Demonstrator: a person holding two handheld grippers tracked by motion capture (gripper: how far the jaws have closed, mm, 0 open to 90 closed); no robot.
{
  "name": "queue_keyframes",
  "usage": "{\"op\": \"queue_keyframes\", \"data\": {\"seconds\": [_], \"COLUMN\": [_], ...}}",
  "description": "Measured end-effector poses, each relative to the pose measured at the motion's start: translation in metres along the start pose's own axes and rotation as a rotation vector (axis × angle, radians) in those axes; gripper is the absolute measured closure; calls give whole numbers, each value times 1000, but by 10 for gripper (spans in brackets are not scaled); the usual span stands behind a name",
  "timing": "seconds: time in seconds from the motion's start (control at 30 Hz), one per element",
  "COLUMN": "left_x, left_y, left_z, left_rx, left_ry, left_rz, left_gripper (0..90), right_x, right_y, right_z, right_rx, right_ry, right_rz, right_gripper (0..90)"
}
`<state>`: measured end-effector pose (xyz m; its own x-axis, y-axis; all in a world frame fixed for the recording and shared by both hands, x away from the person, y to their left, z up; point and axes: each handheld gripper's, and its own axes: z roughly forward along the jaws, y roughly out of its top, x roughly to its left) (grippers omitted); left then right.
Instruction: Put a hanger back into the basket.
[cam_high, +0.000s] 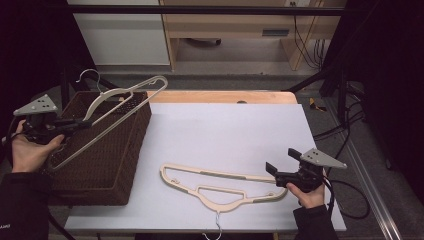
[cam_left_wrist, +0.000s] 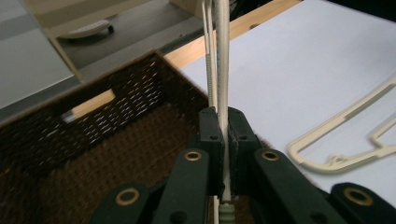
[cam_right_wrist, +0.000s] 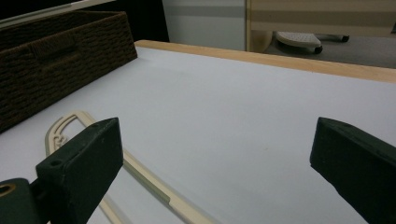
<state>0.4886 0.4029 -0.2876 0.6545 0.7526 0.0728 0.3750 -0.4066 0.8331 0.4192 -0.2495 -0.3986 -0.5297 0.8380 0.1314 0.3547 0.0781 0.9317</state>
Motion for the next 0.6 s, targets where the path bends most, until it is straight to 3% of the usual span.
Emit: {"op": "queue_keyframes", "data": {"seconds": [0.17,0.6], "left_x": [12,36], "left_y": [-13,-41], "left_z": [-3,-12], "left_rx": [-11,20], "left_ry": [-1,29], "left_rz": [-29,-77], "left_gripper": [867,867], "right_x": [-1,0], "right_y": [0,-1], "right_z": [1,2], "right_rx": [-2,6], "right_ry": [-1,-1], "right_rz": [5,6], "right_gripper": [30,30]}}
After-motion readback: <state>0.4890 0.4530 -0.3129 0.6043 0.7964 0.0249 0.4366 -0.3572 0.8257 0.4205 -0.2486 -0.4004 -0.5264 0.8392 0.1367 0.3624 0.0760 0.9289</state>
